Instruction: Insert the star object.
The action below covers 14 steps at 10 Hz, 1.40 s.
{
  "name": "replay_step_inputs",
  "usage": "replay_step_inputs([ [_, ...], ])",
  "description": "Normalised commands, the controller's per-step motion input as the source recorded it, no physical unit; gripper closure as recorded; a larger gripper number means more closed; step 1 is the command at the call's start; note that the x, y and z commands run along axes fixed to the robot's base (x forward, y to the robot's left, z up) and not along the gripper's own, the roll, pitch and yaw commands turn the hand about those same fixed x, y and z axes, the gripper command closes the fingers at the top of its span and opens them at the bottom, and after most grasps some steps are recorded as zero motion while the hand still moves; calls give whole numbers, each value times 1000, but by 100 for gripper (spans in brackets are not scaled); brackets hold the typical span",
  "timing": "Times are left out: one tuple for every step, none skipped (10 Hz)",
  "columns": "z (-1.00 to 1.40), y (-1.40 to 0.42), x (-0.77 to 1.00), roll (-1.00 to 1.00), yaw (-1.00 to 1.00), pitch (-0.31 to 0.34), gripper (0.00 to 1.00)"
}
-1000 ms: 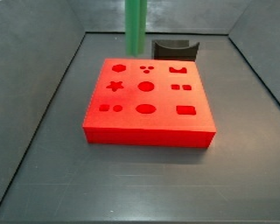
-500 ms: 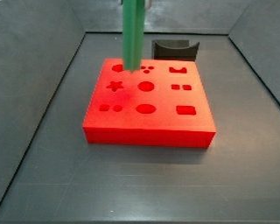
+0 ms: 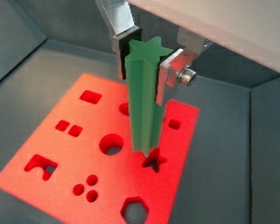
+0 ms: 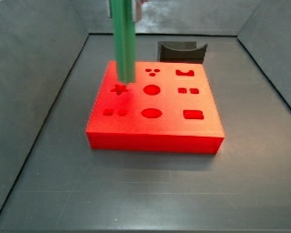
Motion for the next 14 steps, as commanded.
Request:
replay_step_inputs([
  [-71,0,43,0,0,9,100],
  [-157,54,0,109,0,110,100],
  [-197,0,0,290,0,181,100],
  [-226,0,0,330,0,216,100],
  [-206,0,0,117,0,129,100],
  [-194,0,0,41,0,59,100],
  [-134,0,0,11,0,49,100],
  [-163,0,0,0,29,0,100],
  [-97,57,-31,0,111,3,100],
  [-63,0,0,0,140,24,100],
  [-131,26,0,0,131,26,100],
  [-126,0,0,0,169,31,100],
  [-89,0,0,10,171,21,100],
  [-77,-43,0,3,111,26,100],
])
